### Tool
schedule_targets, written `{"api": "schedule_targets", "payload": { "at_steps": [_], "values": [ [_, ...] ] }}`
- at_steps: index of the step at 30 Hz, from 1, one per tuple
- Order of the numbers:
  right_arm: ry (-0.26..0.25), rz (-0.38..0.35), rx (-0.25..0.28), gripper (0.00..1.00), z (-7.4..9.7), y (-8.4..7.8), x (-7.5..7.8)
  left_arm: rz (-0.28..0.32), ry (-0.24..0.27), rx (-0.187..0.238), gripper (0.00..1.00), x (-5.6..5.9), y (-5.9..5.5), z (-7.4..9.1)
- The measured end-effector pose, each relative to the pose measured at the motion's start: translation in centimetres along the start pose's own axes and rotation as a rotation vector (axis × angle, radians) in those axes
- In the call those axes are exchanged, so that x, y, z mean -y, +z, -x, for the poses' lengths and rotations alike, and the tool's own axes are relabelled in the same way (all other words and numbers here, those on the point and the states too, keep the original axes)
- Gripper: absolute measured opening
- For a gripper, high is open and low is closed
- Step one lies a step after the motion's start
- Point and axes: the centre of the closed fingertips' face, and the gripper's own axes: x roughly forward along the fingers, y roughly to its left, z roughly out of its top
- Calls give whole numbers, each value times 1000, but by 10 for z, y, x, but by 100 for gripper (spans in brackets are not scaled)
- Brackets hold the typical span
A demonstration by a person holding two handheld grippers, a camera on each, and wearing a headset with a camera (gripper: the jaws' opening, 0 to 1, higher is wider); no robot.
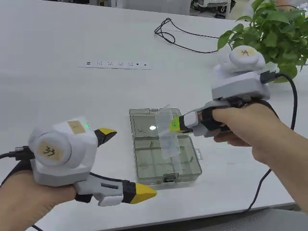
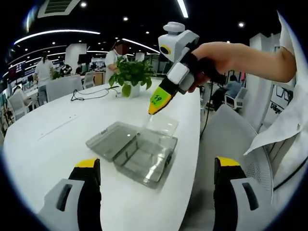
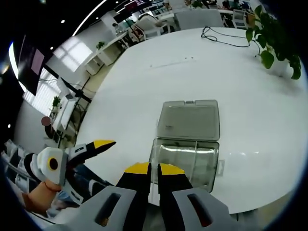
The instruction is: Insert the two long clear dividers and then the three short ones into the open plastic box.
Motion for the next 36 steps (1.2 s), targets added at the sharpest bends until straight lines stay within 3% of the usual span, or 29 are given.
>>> {"api": "schedule_targets", "payload": {
  "at_steps": [12,15,18,29,36],
  "values": [
    [-67,-81,-59,6,-26,-10,15,24,-45,22,100,1,-4,-4],
    [-80,-96,-94,6,-33,-16,21,56,-54,50,99,2,0,-4],
    [-81,-114,-117,6,-37,-19,23,49,-56,49,98,2,-1,-5],
    [-112,-104,-184,6,-53,-28,31,80,-65,60,97,3,-2,-7],
    [-124,-89,-202,6,-51,-31,33,97,-61,62,96,1,-3,-6]
  ]
}}
